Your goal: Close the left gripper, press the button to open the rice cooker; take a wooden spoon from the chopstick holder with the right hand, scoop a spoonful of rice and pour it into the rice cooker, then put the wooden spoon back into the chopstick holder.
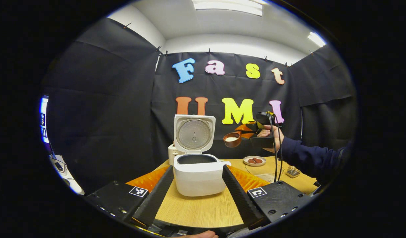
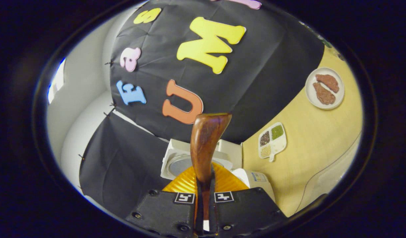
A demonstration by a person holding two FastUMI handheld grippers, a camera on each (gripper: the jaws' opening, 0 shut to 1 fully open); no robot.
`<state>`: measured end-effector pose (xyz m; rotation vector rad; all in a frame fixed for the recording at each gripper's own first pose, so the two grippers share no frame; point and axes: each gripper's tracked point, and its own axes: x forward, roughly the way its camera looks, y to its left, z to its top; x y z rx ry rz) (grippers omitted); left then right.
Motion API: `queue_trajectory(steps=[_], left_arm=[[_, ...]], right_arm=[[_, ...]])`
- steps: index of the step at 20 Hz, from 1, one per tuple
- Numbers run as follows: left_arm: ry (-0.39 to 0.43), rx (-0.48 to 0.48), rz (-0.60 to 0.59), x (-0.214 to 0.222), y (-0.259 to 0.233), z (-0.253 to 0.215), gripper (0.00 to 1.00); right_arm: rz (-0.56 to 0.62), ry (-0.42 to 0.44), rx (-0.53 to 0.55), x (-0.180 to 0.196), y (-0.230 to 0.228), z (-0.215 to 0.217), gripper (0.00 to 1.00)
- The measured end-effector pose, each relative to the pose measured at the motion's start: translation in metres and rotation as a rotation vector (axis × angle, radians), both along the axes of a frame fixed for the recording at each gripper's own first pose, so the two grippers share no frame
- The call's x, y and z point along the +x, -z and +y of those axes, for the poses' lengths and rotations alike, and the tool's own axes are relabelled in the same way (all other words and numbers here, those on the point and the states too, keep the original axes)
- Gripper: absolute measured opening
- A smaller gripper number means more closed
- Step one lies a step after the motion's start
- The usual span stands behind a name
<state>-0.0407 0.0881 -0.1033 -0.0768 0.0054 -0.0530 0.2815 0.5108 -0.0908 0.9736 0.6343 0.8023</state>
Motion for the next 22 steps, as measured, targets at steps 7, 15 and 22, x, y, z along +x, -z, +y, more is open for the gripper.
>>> queue_trajectory(steps=[7,15,22], left_arm=[[-0.058,-0.013,0.043,0.0,0.014,0.018,0.94],[-0.075,-0.022,0.098,0.006,0.025,0.022,0.94],[-0.059,-0.024,0.097,0.001,0.022,0.019,0.94]], right_arm=[[-0.243,0.025,-0.281,0.011,0.002,0.059,0.08],[-0.523,-0.016,-0.465,-0.012,0.001,0.113,0.08],[-0.811,-0.023,-0.612,-0.037,-0.008,0.135,0.08]])
